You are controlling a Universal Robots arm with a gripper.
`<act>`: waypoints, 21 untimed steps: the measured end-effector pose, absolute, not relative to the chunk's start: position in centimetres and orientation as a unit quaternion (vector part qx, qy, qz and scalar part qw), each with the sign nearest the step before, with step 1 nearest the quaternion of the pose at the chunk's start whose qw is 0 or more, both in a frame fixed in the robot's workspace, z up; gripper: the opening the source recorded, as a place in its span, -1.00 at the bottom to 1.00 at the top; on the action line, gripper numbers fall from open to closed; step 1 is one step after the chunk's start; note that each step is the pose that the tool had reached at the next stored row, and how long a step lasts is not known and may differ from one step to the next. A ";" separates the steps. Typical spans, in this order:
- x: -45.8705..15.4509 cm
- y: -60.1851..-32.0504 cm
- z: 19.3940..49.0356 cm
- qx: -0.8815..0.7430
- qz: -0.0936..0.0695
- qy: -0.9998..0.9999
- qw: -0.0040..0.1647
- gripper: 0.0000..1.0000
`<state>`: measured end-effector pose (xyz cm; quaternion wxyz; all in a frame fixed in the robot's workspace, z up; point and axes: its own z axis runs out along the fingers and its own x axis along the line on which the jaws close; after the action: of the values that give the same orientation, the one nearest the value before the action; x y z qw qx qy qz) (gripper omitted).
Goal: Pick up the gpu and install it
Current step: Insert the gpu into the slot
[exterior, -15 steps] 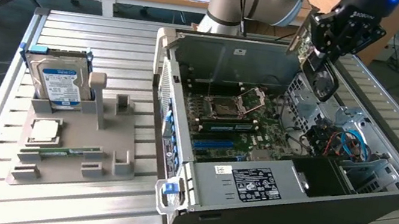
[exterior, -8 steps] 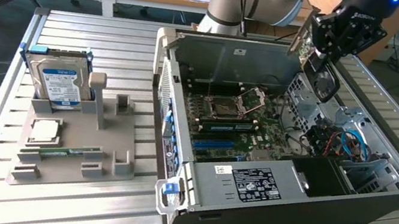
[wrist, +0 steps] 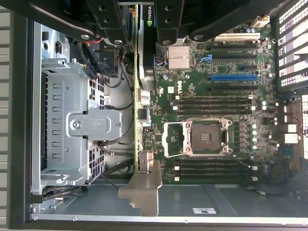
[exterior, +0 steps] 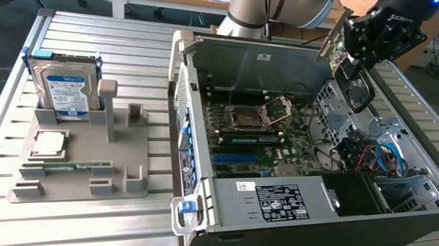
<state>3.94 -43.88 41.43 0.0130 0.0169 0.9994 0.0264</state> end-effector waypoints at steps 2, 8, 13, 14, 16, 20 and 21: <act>3.9 -43.9 41.4 0.017 0.026 0.999 0.013 -0.47; 3.9 -43.9 41.4 0.017 0.026 0.999 0.013 -0.47; 3.9 -43.9 41.4 -0.039 0.027 0.999 0.012 -0.47; 3.9 -43.9 41.4 -0.048 0.027 0.998 0.011 -0.47; 3.9 -43.9 41.4 -0.067 0.027 0.997 0.011 -0.47; 3.9 -43.9 41.4 -0.103 0.027 0.994 0.010 -0.47; 3.9 -43.9 41.4 -0.112 0.027 0.993 0.009 -0.47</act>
<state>3.93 -43.88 41.40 0.0095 -0.1125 0.9932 0.0270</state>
